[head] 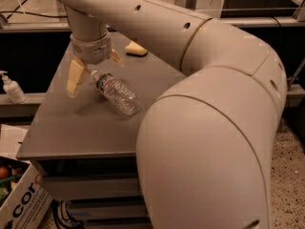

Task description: Place water bottle upright

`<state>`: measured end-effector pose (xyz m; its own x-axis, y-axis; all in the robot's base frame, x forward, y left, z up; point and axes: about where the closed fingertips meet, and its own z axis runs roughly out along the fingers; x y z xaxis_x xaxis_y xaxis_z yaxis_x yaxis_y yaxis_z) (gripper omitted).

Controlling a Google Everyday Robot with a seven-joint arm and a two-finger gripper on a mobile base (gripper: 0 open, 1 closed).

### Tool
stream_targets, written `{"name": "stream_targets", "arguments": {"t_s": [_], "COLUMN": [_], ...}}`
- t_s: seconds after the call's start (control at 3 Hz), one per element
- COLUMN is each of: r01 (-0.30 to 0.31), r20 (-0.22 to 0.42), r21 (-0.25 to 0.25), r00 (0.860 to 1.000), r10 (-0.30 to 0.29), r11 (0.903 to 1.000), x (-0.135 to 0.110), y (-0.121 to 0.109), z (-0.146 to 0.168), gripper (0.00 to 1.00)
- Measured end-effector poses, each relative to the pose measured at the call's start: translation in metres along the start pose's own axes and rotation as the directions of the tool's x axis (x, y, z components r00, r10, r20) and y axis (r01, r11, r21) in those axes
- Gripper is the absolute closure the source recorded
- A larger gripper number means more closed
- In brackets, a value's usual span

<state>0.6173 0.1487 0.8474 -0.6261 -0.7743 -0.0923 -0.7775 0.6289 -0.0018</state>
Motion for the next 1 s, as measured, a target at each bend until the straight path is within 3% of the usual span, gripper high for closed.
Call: {"name": "stream_targets", "arguments": {"t_s": [0.67,1.0], "r01": [-0.037,-0.054], "r20": [-0.038,-0.045], "r21": [0.01,0.012], "r00": [0.999,0.997], "r10": [0.037,0.055], "r11": [0.9993,0.9984], "x": [0.005,0.011], "y": [-0.005,-0.01], "z": [0.018,0.023], "gripper": [0.0,0.17]}}
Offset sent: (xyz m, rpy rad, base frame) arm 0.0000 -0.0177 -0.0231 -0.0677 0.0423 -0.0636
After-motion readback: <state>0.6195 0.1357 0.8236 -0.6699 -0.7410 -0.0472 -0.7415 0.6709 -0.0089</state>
